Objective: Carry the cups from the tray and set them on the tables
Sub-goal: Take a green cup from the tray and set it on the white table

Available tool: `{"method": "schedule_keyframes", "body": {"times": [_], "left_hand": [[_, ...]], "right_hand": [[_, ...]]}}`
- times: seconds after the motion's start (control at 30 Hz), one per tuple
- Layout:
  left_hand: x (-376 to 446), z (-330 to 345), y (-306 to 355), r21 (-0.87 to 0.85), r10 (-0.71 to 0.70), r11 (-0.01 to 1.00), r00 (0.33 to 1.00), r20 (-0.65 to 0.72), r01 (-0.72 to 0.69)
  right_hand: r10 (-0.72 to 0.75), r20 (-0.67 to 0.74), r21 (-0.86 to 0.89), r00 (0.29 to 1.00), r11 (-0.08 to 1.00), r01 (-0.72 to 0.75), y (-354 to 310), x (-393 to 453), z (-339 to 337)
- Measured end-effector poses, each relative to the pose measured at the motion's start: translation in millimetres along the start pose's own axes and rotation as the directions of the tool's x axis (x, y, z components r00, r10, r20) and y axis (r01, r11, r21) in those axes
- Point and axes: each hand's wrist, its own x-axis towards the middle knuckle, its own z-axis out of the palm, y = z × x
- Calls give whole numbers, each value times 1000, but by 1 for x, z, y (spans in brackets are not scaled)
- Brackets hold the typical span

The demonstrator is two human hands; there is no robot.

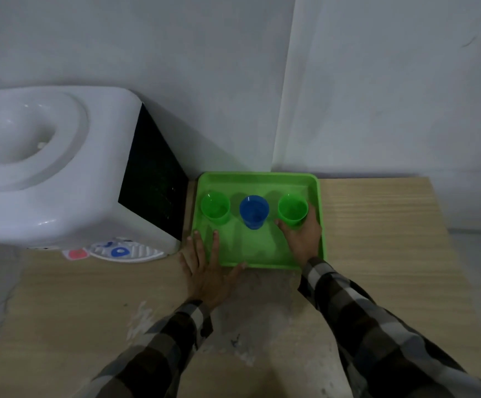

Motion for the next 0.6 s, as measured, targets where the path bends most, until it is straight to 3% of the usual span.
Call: {"method": "schedule_keyframes", "body": {"times": [0.2, 0.6], "left_hand": [[-16, -29, 28, -26, 27, 999, 995, -91, -30], [-70, -123, 61, 54, 310, 950, 950, -42, -308]], "right_hand": [[-52, -16, -7, 999, 999, 52, -13, -2, -13], [-215, -114, -12, 970, 976, 215, -85, -88, -78]]}}
